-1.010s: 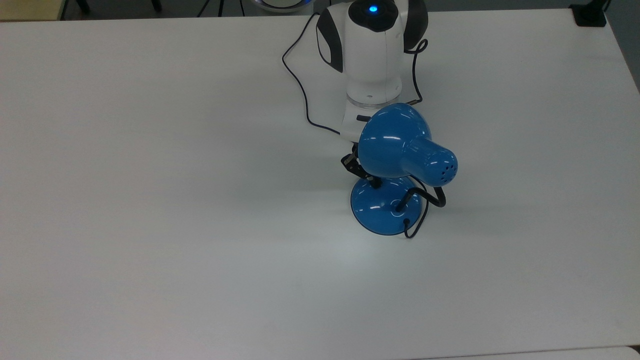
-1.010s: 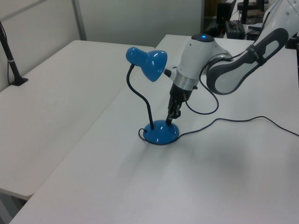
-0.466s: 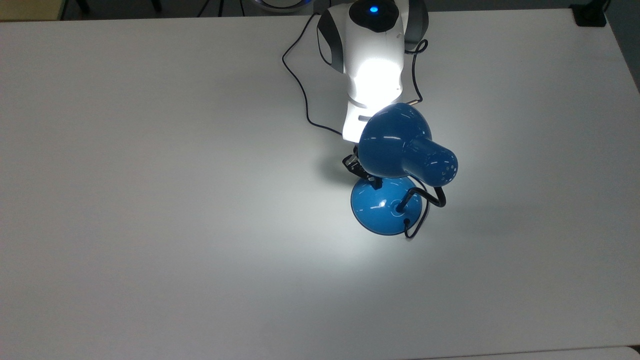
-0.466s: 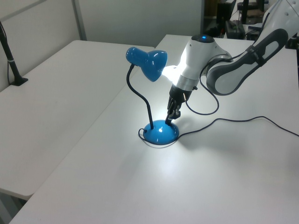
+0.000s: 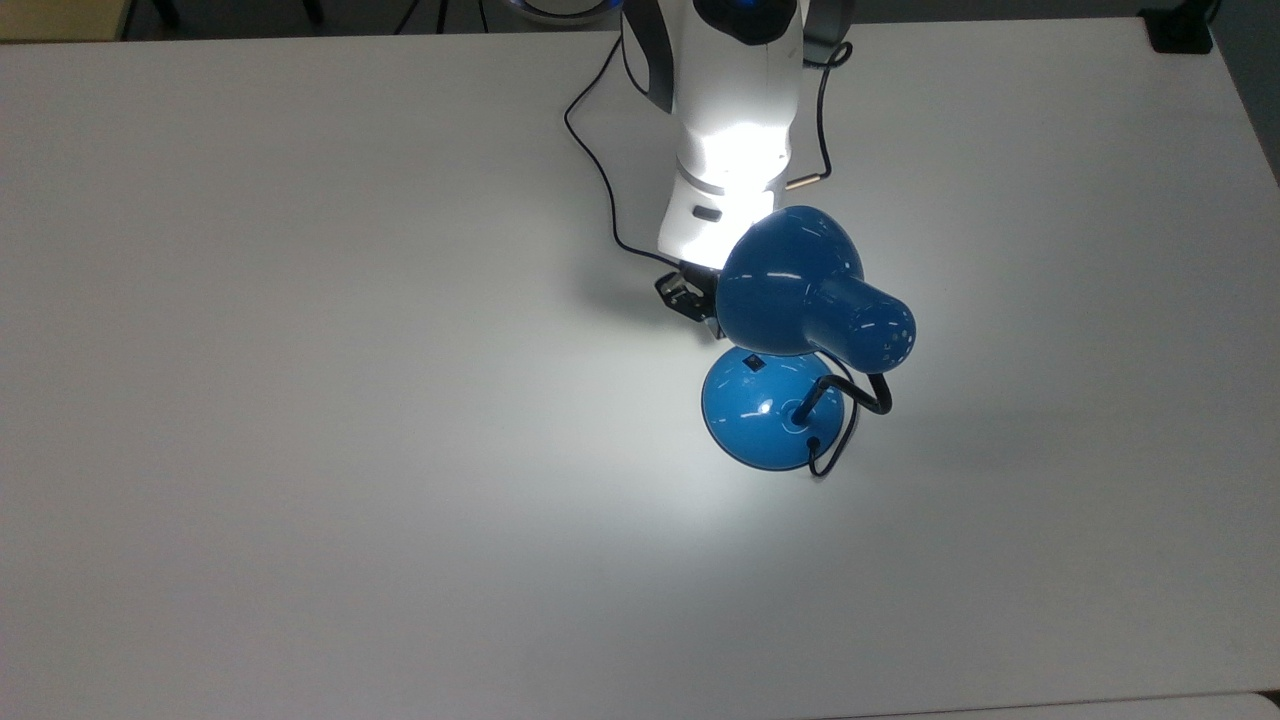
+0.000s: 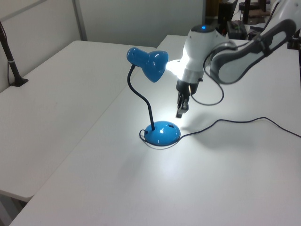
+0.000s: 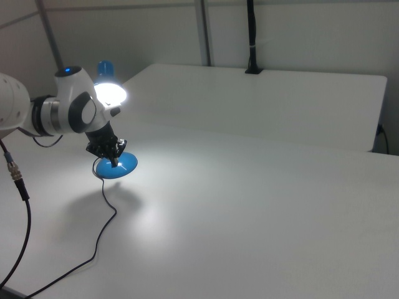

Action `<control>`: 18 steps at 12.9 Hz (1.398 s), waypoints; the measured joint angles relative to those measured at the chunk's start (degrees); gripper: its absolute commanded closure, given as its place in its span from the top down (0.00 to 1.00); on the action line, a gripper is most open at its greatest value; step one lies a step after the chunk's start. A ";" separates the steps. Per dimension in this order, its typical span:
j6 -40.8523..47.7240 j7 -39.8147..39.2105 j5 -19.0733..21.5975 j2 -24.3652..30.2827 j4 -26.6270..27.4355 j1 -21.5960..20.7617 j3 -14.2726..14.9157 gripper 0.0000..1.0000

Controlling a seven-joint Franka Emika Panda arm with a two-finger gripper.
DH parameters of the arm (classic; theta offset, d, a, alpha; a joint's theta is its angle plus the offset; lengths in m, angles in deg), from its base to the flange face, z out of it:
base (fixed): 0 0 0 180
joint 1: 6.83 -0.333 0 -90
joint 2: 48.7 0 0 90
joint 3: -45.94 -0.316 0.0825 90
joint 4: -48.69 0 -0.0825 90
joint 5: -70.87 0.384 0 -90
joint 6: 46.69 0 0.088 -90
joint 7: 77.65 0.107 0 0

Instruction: Turn on the lamp

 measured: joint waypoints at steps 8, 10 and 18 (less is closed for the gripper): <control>27.23 5.42 0.00 13.47 -2.92 8.33 1.03 0.48; 30.58 6.39 0.00 14.66 -4.97 8.42 2.38 0.95; 36.09 12.55 0.00 17.95 -7.33 8.44 3.85 1.00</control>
